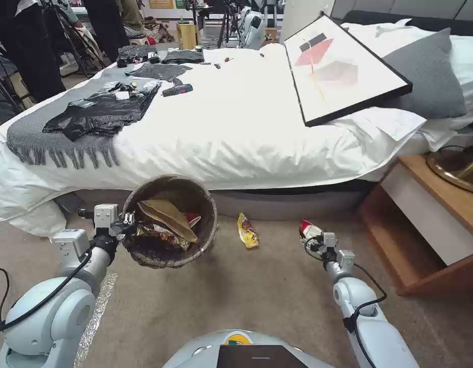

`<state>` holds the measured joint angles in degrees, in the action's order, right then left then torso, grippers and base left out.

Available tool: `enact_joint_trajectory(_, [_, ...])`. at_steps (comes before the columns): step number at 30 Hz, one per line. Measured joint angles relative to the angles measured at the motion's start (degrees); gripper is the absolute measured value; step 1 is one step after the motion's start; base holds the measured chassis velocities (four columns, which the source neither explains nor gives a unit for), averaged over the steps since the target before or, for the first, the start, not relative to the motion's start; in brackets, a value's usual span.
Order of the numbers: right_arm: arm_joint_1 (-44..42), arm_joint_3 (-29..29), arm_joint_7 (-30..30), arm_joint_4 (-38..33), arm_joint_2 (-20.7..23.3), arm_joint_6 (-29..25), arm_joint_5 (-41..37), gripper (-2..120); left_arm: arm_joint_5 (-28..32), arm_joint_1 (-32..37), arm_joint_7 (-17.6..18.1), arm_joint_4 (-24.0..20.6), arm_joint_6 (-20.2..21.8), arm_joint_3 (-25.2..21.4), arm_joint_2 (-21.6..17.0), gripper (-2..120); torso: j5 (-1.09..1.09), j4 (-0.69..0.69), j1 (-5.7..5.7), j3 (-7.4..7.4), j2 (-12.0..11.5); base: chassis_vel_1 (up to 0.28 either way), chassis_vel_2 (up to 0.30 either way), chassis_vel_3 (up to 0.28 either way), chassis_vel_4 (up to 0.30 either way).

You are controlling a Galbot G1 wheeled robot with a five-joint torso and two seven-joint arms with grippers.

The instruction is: Pick up the trash bin, then pick up the garbage from the floor and place it into the trash bin.

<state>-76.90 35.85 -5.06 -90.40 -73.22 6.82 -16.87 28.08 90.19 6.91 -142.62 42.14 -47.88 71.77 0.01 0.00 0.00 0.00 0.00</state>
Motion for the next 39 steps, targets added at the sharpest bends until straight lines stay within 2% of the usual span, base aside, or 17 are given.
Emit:
enact_joint_trajectory(7, [3.6, -0.2, -3.0, 9.1, 1.0, -2.5, 1.9, 100, -0.1, 0.2, 0.0, 0.1, 0.0, 0.1, -0.1, 2, 0.01, 0.0, 0.0, 0.0, 0.0, 0.0, 0.0, 0.0, 0.0])
enact_joint_trajectory(17, [7.6, -0.9, -4.3, 14.1, 2.0, -3.3, 1.9, 100, 0.0, 0.5, 0.0, -0.2, 0.0, 0.0, -0.5, 2, 0.0, -0.01, 0.0, 0.0, 0.0, 0.0, 0.0, 0.0, 0.0])
enact_joint_trajectory(25, [13.5, -2.4, -3.9, 21.8, 2.3, -3.9, 1.8, 100, -0.1, 1.2, 0.0, -0.6, 0.0, 0.0, -0.4, 2, 0.0, 0.01, 0.0, 0.0, 0.0, 0.0, 0.0, 0.0, 0.0])
enact_joint_trajectory(39, [17.5, -3.5, -4.2, 31.9, 2.9, -5.8, 0.6, 100, -0.1, 1.8, -0.1, -0.6, 0.0, -0.3, -0.3, 2, 0.0, -0.01, 0.0, 0.0, 0.0, 0.0, 0.0, 0.0, 0.0])
